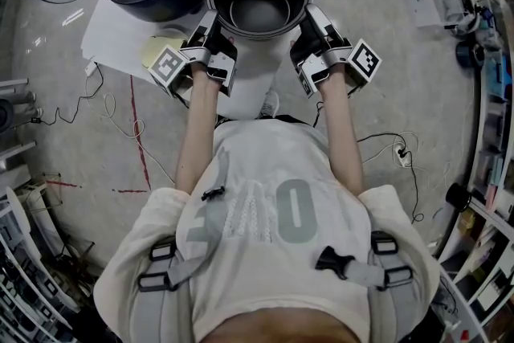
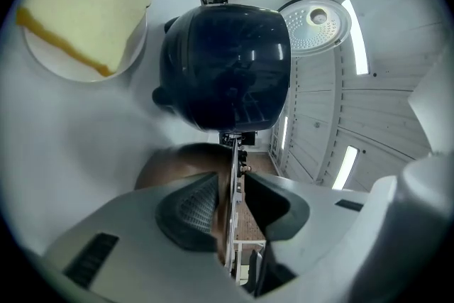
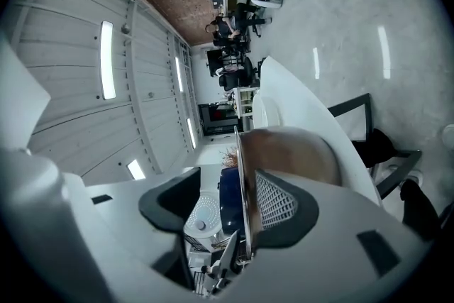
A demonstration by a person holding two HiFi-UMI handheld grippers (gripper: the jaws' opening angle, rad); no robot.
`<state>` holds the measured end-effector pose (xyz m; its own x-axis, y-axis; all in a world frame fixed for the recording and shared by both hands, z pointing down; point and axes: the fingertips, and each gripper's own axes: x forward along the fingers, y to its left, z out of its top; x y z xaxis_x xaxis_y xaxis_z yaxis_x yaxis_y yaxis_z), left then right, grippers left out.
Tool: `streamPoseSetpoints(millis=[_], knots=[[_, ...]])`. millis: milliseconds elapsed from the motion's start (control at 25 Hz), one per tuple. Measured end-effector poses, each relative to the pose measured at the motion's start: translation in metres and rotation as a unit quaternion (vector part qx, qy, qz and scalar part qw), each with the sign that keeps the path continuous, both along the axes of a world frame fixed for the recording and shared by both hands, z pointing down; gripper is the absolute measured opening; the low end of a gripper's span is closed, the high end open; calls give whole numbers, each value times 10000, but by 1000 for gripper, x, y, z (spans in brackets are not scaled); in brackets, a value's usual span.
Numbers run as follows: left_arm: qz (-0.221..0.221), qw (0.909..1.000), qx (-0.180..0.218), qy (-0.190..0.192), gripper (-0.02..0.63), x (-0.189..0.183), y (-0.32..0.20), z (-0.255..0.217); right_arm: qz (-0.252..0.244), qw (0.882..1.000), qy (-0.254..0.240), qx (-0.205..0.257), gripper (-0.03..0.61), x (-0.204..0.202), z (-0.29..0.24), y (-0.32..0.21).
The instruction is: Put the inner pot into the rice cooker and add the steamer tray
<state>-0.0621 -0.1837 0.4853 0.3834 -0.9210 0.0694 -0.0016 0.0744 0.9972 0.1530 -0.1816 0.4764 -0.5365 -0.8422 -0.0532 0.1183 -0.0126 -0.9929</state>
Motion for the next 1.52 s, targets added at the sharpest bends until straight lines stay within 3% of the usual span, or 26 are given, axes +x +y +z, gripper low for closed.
streamPoseSetpoints(millis=[160,320,600,1000,1240,1520], knots=[[30,10000,41,-73,59,3,-1,-4,-43,9998,134,-118,140,-2,-1,2],[77,10000,5,-27,41,5,0,-5,-32,9988,323,-361,23,-3,10,6],[102,9995,129,-267,32,5,0,-8,-30,9972,666,-333,21,-1,9,5],[140,9994,243,-198,32,9,2,-25,122,9959,880,-144,17,5,-14,4],[214,9956,732,-551,31,19,-15,-63,78,9895,1410,297,17,15,-48,-14],[229,9841,1461,-981,31,17,-21,-124,5,9787,1863,862,18,11,-99,-22]])
